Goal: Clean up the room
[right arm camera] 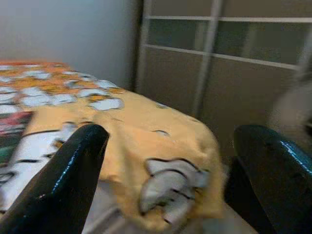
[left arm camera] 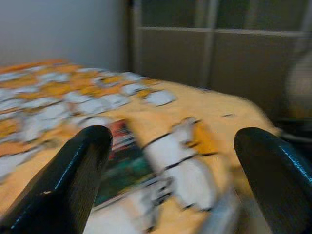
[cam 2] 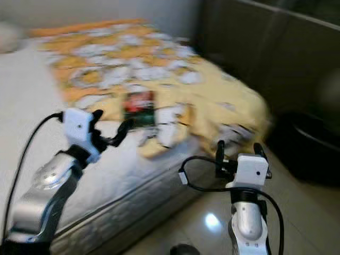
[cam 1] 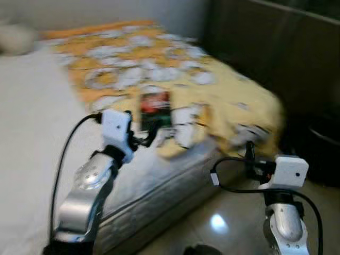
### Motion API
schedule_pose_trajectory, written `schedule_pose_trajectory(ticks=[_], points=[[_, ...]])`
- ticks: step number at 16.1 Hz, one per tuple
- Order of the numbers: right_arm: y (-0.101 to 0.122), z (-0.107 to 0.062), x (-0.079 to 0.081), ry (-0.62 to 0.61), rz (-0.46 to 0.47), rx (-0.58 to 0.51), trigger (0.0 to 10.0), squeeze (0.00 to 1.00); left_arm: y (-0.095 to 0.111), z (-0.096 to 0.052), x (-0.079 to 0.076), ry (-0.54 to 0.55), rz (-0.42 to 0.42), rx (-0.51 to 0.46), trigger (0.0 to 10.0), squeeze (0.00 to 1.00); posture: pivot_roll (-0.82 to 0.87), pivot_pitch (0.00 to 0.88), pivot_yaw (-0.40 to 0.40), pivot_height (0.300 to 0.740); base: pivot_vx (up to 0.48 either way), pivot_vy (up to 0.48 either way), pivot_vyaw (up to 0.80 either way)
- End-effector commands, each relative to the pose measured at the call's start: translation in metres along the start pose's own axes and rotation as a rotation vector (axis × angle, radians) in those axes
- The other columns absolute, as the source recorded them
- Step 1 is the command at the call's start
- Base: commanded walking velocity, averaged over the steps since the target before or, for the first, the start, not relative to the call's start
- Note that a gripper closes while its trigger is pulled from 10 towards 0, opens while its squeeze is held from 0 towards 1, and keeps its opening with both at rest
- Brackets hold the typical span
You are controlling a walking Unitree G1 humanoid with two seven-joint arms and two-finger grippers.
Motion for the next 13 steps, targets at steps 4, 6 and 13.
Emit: schedule_pose_trajectory(ticks=[4, 6, 13], points=[[0.011, 0.018, 0.012, 0.049, 0.075, -0.010, 10.0, 0.00, 0.000, 0.008, 0.000, 0.040, -0.026, -0.014, 10.0, 0.00, -0.05, 0.000, 0.015, 0.719, 0.240, 0.000, 0.00], [0.012, 0.024, 0.011, 0.055, 0.077, -0.009, 10.0, 0.00, -0.004, 0.011, 0.005, 0.076, -0.026, -0.004, 10.0, 0.00, -0.05, 0.000, 0.011, 0.719, 0.000, 0.000, 0.00], [0.013, 0.007, 0.003, 0.035, 0.099, -0.039, 10.0, 0.00, 0.010, -0.018, 0.042, 0.210, 0.210, -0.147, 10.0, 0.00, -0.04, 0.000, -0.004, 0.719, 0.000, 0.000, 0.28]])
Point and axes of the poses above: a point about 5 cm out from each wrist's last joint towards the gripper, its own z axis pointing out of the wrist towards the gripper, its own y axis along the axis of the wrist's last joint, x = y × z, the point moved 6 cm from there along z, pointing out of the wrist towards the gripper, and after that the axes turned 15 degrees about -z, right-handed, at the moved point
